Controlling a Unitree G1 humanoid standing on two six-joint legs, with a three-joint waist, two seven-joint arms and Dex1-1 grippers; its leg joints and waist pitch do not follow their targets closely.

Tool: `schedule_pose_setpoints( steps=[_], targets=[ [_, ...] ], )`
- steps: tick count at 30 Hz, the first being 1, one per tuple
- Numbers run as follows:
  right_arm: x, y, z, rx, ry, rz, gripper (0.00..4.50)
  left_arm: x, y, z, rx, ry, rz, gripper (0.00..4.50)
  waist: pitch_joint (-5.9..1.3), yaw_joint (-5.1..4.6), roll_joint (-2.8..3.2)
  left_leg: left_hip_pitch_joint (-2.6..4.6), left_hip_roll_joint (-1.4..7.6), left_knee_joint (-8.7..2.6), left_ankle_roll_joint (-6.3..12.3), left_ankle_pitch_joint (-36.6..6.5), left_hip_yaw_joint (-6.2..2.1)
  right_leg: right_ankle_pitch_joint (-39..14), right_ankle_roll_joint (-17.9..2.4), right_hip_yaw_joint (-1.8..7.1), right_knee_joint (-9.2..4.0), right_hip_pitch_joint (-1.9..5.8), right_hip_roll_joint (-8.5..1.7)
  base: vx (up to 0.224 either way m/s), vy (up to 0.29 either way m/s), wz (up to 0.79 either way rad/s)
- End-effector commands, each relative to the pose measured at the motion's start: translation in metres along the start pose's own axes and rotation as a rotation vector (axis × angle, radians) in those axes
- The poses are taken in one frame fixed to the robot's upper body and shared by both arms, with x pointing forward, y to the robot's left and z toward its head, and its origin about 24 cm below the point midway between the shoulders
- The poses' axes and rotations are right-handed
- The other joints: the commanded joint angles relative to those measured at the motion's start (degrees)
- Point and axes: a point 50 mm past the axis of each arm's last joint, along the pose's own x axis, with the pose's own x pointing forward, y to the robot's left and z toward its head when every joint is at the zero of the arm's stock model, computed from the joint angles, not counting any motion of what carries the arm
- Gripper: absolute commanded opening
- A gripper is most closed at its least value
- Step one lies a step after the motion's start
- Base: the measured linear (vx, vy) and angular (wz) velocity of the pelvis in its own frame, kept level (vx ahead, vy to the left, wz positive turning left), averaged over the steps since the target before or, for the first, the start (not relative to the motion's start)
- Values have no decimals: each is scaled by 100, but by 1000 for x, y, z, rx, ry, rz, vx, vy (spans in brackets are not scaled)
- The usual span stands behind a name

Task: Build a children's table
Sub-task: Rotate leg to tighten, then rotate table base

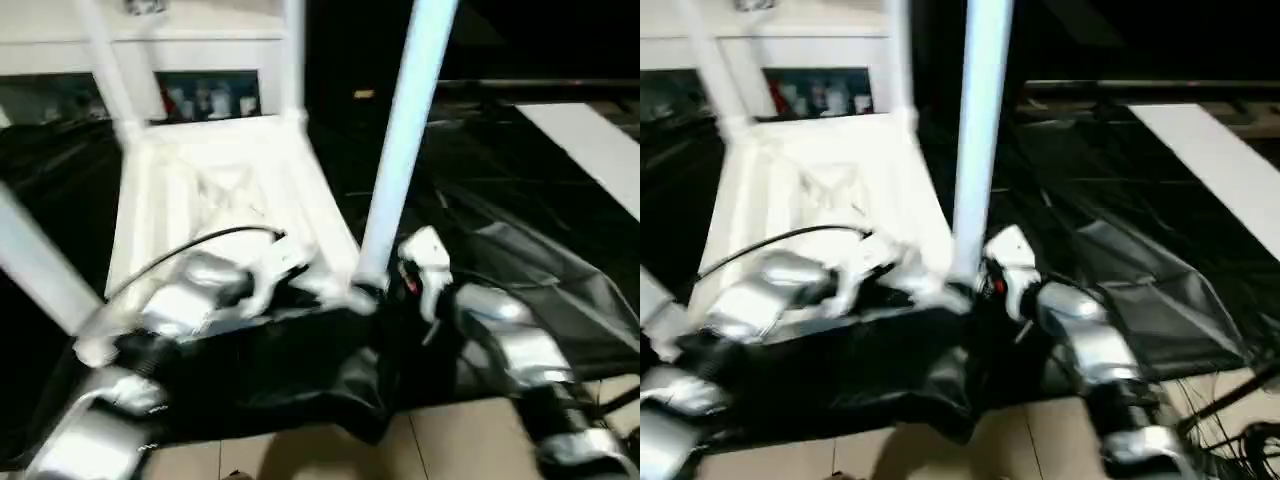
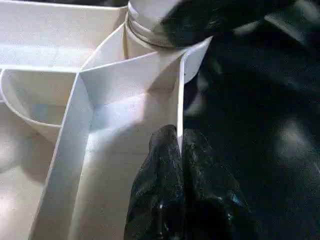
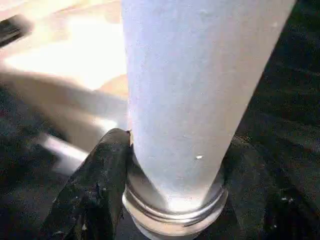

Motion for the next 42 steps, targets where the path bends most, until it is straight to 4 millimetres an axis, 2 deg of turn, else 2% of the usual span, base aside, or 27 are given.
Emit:
schedule_pose_setpoints(
  steps=[1, 3, 6, 7, 9, 14, 17, 18, 20, 21, 22, 26, 28, 29, 30, 31, 33, 34, 36, 41, 42],
  targets=[
    [8, 16, -8, 43, 26, 18, 244, 6, -2, 11, -3, -44, 1, 0, -349, 8, -20, 48, 146, -429, -61, -1846, -75, -2430, -862, 198, -507, 237, -284, 0, 0, 0],
    [8, 25, -4, 30, -2, 66, 243, 8, -6, 14, 13, -53, -35, 0, -354, 2, -10, 58, 148, -425, -17, -1849, -70, -2365, -844, 205, -515, 224, -277, 0, 0, 0],
    [5, 27, 0, 30, -39, 89, 243, 7, -5, 15, 27, -53, -46, 0, -369, 6, -5, 40, 157, -426, 38, -1680, -65, -1965, -939, 214, -474, 243, -268, 0, 0, 0],
    [5, 27, 1, 38, -46, 87, 261, 7, -4, 14, 29, -50, -43, 0, -373, 1, 3, 36, 158, -419, 61, -1607, -56, -1716, -1038, 216, -450, 249, -259, 0, 0, 0],
    [2, 24, 3, 53, -57, 89, 280, 6, -3, 14, 32, -46, -43, 0, -371, -1, 5, 40, 153, -415, 90, -1586, -48, -1633, -1093, 216, -447, 255, -259, 0, 0, 0],
    [-7, 19, 6, -27, -33, 84, 318, 5, -2, 13, 39, -47, -40, 0, -373, 25, 4, 49, 163, -411, 108, -1551, -45, -1617, -1088, 221, -446, 256, -267, 0, 0, 0],
    [-21, 9, 7, -78, 1, 105, 318, 4, -3, 14, 40, -71, -35, 0, -365, 66, -6, 64, 169, -406, 125, -1590, -37, -1712, -1038, 224, -458, 256, -261, 0, 0, 0],
    [-29, 4, 7, -107, 16, 126, 323, 3, -4, 15, 18, -88, -50, 27, -359, 84, -15, 54, 171, -409, 141, -1570, -38, -1728, -1025, 224, -461, 264, -263, 0, 0, 0],
    [-37, 0, 7, -126, 27, 141, 325, 2, -5, 17, 13, -106, -50, 44, -367, 97, -24, 37, 172, -404, 170, -1492, -39, -1635, -1038, 225, -445, 276, -266, 0, 0, 0],
    [-47, -6, 7, -147, 39, 151, 325, -1, -5, 20, 5, -135, -48, 55, -370, 104, -25, 21, 167, -394, 194, -1430, -42, -1561, -1064, 221, -432, 286, -272, 0, 0, 0],
    [-47, -6, 7, -147, 39, 151, 325, -1, -5, 20, 5, -135, -48, 57, -374, 105, -30, 13, 170, -394, 208, -1397, -43, -1508, -1080, 217, -429, 303, -271, 0, 0, 0],
    [-71, -16, 11, -188, 52, 179, 325, -14, -7, 33, 0, -226, -42, 86, -374, 116, -4, 8, 188, -377, 328, -1301, -42, -1162, -1269, 212, -395, 310, -266, 0, 0, 0],
    [-77, -15, 12, -195, 58, 207, 325, -21, -9, 35, 7, -231, -47, 92, -354, 80, -19, -2, 178, -387, 325, -1418, -46, -1506, -1181, 201, -425, 315, -267, 0, 0, 0],
    [-77, -15, 12, -195, 58, 207, 325, -21, -9, 35, 7, -231, -47, 115, -354, 80, -19, -2, 178, -387, 325, -1418, -46, -1506, -1181, 201, -425, 315, -267, 0, 0, 0],
    [-80, -13, 12, -192, 62, 234, 325, -27, -11, 34, 10, -226, -44, 124, -343, 65, -19, 3, 166, -383, 327, -1479, -40, -1738, -1117, 201, -458, 297, -259, 0, 0, 0],
    [-82, -9, 13, -187, 62, 262, 325, -33, -13, 32, 14, -209, -33, 124, -344, 66, -14, 10, 189, -395, 303, -1523, -51, -1845, -1086, 208, -453, 303, -269, 0, 0, 0],
    [-79, -3, 15, -173, 44, 282, 325, -39, -15, 27, 16, -174, -5, 145, -337, 42, 3, 5, 190, -414, 276, -1575, -64, -1959, -1029, 201, -462, 281, -251, 0, 0, 0],
    [-72, 2, 18, -150, 15, 279, 325, -42, -17, 20, 5, -152, 25, 158, -333, 31, 29, 32, 181, -410, 236, -1687, -61, -2099, -997, 196, -483, 247, -239, 0, 0, 0],
    [-67, 8, 21, -124, -12, 292, 325, -44, -20, 14, -17, -140, 49, 171, -331, 5, 30, 34, 187, -422, 161, -1760, -68, -2074, -1021, 197, -472, 235, -226, 0, 0, 0],
    [-55, 29, 24, -84, -41, 380, 325, -48, -32, -6, -95, -136, 72, 209, -326, 27, 37, 48, 191, -441, 75, -1873, -70, -2090, -946, 211, -481, 209, -224, 0, 0, 0],
    [-51, 32, 24, -81, -46, 379, 325, -49, -35, -9, -100, -131, 62, 214, -332, 34, 24, 50, 191, -439, 68, -1857, -73, -2075, -941, 211, -476, 210, -226, 0, 0, 0]
  ],
)
